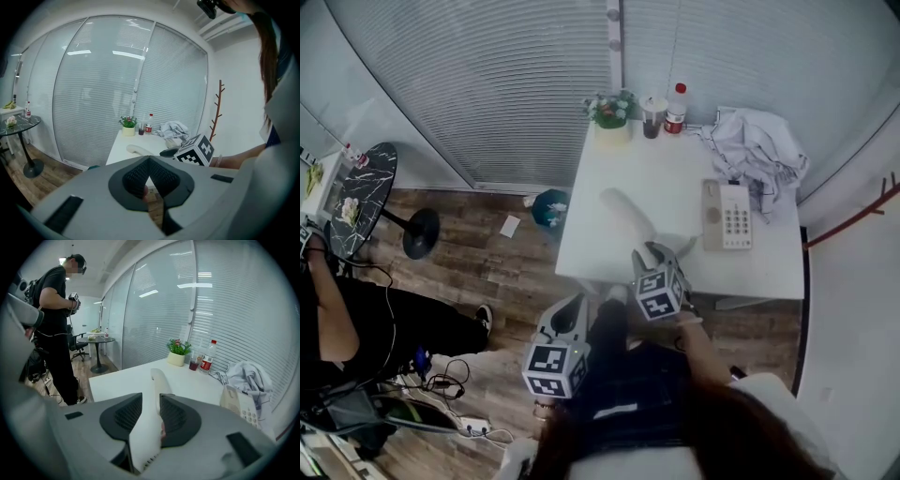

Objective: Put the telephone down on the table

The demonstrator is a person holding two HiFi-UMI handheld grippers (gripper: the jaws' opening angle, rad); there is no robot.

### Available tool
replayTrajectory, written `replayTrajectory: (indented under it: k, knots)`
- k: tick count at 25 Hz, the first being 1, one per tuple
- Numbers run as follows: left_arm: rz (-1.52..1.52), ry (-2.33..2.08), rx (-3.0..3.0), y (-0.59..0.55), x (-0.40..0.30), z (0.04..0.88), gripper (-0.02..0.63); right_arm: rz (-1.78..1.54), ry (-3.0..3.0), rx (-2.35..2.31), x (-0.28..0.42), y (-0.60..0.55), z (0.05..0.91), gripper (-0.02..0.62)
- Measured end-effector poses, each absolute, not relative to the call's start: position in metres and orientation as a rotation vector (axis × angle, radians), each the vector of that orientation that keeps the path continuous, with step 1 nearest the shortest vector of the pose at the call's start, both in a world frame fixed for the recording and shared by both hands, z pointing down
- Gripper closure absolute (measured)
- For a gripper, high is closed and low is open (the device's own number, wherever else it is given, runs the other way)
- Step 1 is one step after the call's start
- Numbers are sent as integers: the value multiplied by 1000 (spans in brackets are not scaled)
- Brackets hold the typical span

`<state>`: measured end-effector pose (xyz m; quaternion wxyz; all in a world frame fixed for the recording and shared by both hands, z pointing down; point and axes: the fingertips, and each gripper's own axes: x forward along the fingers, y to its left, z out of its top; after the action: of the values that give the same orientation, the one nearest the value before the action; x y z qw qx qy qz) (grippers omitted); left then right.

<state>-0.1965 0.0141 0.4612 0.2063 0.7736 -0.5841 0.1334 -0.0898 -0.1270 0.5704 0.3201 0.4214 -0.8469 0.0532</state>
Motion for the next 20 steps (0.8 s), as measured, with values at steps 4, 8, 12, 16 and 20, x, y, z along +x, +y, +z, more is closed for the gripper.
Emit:
replayTrajectory:
  k: [4, 8, 12, 16, 20]
  knots:
    - [356, -1640, 2145, 28, -192, 464, 598, 117, -2218, 1115, -81, -117, 569, 502]
    - [345, -1643, 2141, 39, -185, 464, 598, 102, -2219, 1132, -73, -110, 566, 532]
    - [345, -1641, 2154, 46, -176, 463, 598, 94, -2233, 1143, -65, -100, 560, 571]
    - [359, -1616, 2181, 51, -164, 462, 598, 88, -2237, 1174, -51, -92, 554, 575]
    - [378, -1597, 2206, 54, -151, 459, 598, 100, -2230, 1201, -36, -86, 554, 588]
